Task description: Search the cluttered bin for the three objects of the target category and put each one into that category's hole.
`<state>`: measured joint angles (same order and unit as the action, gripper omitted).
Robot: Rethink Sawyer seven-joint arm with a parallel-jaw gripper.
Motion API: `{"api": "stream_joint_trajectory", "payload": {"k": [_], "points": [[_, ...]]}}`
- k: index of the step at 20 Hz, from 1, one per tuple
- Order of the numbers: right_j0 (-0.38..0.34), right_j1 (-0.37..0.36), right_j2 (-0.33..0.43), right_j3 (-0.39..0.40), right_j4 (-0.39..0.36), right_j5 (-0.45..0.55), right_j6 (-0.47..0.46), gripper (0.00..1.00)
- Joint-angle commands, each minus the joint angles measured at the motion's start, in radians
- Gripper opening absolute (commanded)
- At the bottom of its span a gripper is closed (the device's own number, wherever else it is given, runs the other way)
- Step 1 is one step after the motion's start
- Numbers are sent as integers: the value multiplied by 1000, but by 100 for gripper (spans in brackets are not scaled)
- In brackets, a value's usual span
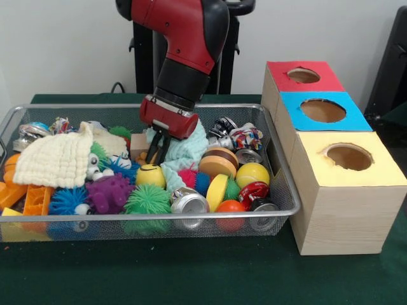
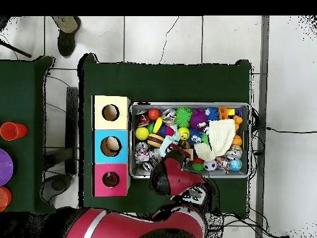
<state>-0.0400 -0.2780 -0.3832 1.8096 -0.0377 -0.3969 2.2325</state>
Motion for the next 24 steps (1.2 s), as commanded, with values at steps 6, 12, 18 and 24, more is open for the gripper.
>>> {"api": "stream_joint_trajectory", "payload": {"k": [6,12,18,24], "points": [[-10,-56,118,101,7,169,134,0],[88,-253,-12,88,2,507,2,0],[115,-268,-48,64,-42,581,6,0],[141,-304,-71,57,-74,637,13,0]]}}
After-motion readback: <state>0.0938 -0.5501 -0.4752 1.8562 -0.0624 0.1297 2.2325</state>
